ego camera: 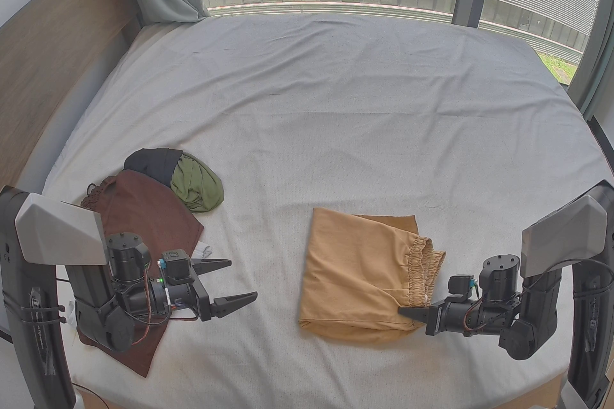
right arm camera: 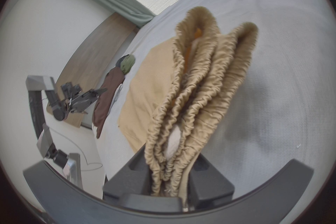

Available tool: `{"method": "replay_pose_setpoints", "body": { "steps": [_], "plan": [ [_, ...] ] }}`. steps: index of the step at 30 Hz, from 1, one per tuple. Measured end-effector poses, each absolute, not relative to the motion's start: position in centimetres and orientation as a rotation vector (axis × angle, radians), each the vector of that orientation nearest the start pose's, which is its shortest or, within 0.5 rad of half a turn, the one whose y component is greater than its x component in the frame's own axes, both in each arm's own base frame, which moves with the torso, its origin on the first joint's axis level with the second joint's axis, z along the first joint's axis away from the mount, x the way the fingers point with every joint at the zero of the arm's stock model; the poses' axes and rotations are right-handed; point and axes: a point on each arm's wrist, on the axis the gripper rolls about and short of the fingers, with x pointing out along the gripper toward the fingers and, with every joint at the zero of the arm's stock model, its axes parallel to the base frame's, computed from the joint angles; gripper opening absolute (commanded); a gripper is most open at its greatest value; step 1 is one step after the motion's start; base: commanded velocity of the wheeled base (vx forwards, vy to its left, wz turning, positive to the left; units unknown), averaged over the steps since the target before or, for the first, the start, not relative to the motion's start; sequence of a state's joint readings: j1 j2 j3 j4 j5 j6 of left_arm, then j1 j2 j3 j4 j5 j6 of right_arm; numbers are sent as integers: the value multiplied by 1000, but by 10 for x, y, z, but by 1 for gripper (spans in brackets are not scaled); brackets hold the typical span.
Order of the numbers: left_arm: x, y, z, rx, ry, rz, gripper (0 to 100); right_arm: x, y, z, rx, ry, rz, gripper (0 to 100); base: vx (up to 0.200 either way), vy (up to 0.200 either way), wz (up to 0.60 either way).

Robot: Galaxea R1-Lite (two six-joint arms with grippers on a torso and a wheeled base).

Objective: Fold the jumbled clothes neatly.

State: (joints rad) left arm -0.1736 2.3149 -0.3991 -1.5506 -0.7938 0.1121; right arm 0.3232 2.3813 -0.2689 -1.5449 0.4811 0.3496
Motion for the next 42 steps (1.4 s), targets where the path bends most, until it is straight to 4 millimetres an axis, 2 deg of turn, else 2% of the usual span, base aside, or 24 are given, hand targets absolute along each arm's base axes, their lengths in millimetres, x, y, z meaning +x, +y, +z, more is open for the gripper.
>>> {"method": "replay_pose_setpoints", "body": {
  "steps": [4, 9, 24, 42],
  "plan": [
    [297, -68, -3, -12, 306, -975, 100, 254, 99, -30, 328, 695, 743, 0, 0, 0, 0],
    [297, -68, -3, -15, 308, -979, 100, 253, 97, -27, 325, 689, 750, 0, 0, 0, 0],
    [298, -68, -3, -21, 306, -978, 100, 269, 103, -12, 327, 589, 773, 0, 0, 0, 0],
    [299, -68, -2, -24, 303, -976, 100, 281, 120, 21, 419, 486, 817, 0, 0, 0, 0]
  ]
}}
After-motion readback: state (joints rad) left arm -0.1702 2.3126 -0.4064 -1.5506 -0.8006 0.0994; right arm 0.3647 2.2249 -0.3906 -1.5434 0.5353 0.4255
